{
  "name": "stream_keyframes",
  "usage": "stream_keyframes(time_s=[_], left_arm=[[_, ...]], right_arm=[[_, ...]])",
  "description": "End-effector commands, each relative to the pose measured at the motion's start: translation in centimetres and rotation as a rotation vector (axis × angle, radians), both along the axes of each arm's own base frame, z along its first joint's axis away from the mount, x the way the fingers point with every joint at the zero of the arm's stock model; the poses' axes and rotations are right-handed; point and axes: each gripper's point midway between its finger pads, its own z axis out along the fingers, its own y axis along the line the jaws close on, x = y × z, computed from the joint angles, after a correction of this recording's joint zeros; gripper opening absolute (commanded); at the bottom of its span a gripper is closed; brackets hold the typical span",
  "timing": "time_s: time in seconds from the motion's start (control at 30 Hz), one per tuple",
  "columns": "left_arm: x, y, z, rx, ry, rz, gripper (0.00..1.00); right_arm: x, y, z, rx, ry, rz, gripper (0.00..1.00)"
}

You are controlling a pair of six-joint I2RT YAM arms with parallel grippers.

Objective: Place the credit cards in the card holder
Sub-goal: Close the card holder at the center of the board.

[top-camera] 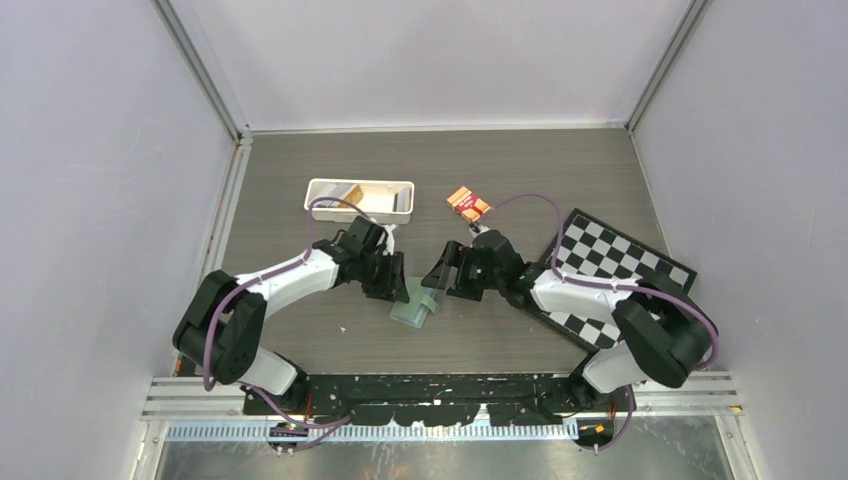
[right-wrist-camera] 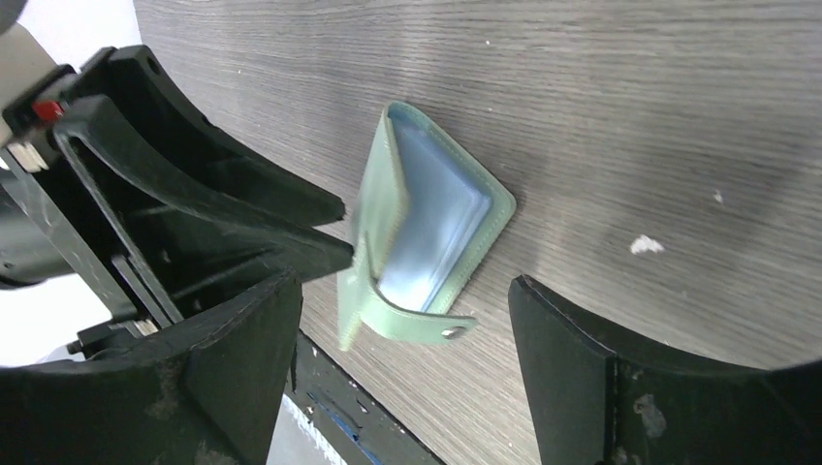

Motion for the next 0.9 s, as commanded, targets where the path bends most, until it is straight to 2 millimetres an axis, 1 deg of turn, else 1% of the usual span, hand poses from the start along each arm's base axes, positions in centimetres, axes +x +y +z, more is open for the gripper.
stream_keyframes(time_s=[0.0, 0.2, 0.33, 0.53, 0.6, 0.7, 0.73, 0.87], left_arm=[[1.5, -0.7, -0.2, 0.034, -0.086, -0.022, 0.39], [1.1, -0.6, -1.8, 0.087, -0.067, -0.031, 0.35], [1.0, -0.6, -2.4, 0.092, -0.058, -0.031, 0.33], [1.0, -0.8, -2.6, 0.085, -0.062, -0.042, 0.33], [1.2, -0.9, -2.5, 0.082, -0.072, -0.049, 0.33], [1.4, -0.7, -2.1, 0.091, -0.086, -0.049, 0.36], [1.6, -0.7, -1.8, 0.091, -0.094, -0.044, 0.39], [1.8, -0.4, -1.0, 0.092, -0.098, 0.003, 0.51]], right_arm=[[1.4, 2.5, 2.0, 0.07, -0.064, 0.052, 0.8], [1.5, 3.0, -0.1, 0.031, -0.027, 0.082, 0.67], [1.4, 3.0, -1.6, 0.009, -0.005, 0.088, 0.58], [1.5, 3.5, -2.6, 0.016, 0.02, 0.094, 0.38], [1.5, 3.3, -3.1, 0.002, 0.03, 0.082, 0.26], [1.5, 2.5, -4.3, -0.05, 0.056, 0.055, 0.04], [1.5, 2.1, -4.7, -0.07, 0.062, 0.045, 0.01], [1.1, 1.0, -6.3, -0.135, 0.092, 0.021, 0.0]])
